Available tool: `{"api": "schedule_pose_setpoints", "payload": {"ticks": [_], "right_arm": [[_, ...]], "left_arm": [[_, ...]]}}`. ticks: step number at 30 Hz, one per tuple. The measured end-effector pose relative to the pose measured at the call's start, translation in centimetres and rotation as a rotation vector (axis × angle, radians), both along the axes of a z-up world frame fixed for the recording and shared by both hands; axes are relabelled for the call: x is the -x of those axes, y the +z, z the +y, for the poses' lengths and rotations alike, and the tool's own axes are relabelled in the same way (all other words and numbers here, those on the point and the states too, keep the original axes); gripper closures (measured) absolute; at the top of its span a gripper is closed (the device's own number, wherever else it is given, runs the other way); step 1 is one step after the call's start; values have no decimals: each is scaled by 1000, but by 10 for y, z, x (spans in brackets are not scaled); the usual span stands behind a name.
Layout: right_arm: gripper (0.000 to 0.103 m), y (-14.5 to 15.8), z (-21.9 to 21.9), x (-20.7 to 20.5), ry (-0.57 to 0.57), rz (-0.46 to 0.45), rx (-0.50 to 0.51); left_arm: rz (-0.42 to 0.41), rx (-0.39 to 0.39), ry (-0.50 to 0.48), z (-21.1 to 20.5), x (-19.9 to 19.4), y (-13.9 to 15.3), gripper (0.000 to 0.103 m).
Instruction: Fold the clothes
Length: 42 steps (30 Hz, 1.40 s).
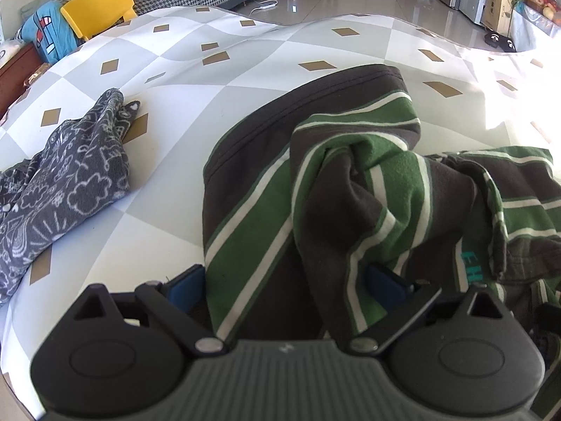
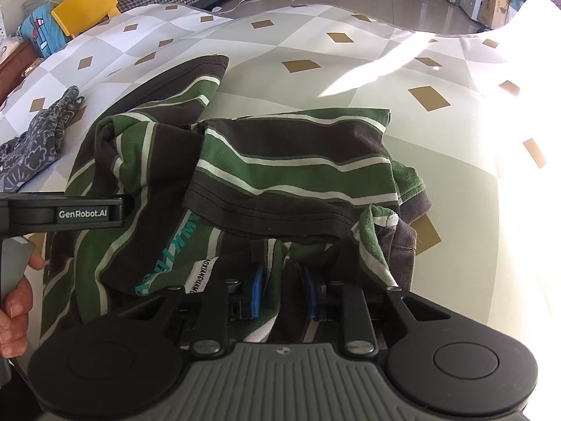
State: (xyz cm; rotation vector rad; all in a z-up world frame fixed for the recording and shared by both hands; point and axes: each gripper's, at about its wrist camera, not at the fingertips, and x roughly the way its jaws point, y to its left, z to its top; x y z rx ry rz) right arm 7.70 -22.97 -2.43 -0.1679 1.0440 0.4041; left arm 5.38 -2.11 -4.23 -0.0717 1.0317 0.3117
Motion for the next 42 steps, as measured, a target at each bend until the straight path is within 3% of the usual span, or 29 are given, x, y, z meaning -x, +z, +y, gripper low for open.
{"api": "schedule_pose_setpoints", "payload": {"ticks": [4, 18, 32, 42], "right_arm": [[83, -1, 3, -6, -21, -31, 6], [82, 2, 6, -17, -80, -61, -14], [63, 12, -3, -9, -92, -26, -16], [59, 34, -25, 18, -164, -36, -70]], "left_arm": [[5, 34, -7, -2, 6, 2, 13], [-3, 61, 25, -27, 53, 4, 13], [10, 80, 11, -33, 60, 12, 10], [-77, 58, -18, -26, 48, 39, 5]]}}
